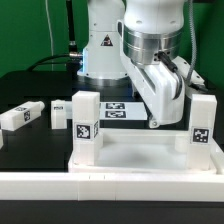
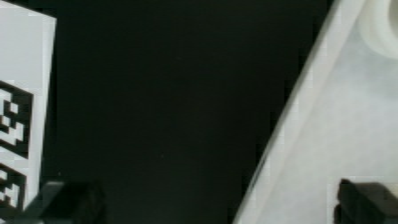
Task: Assemble desk
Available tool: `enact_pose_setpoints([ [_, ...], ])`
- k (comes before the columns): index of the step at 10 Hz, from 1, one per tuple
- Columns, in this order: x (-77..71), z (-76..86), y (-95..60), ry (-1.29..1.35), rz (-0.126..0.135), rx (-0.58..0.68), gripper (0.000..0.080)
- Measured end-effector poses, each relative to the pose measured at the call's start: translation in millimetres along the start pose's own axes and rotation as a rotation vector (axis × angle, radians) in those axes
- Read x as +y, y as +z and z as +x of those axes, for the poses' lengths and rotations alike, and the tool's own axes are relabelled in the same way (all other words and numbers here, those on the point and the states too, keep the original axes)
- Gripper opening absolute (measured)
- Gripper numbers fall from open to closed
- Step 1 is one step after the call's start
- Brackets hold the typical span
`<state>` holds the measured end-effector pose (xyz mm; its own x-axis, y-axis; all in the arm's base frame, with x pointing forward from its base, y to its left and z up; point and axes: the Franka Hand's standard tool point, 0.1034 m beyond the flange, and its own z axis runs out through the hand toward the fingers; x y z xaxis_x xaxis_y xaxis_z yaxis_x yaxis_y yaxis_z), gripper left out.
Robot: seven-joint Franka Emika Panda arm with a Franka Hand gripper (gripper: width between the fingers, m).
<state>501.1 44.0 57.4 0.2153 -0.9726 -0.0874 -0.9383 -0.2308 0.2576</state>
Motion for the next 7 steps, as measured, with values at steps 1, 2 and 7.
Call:
enact_pose_setpoints([
  [1,-1.1,0.4,0.9,0.003,0.012,0.0,0.0648],
  [2,0.9,-1.4,2.0,0.002,-0.011,-0.007,0.0648],
  [7,8.3,-2.8,4.3,-0.008,-0.198,-0.063,0.0648],
])
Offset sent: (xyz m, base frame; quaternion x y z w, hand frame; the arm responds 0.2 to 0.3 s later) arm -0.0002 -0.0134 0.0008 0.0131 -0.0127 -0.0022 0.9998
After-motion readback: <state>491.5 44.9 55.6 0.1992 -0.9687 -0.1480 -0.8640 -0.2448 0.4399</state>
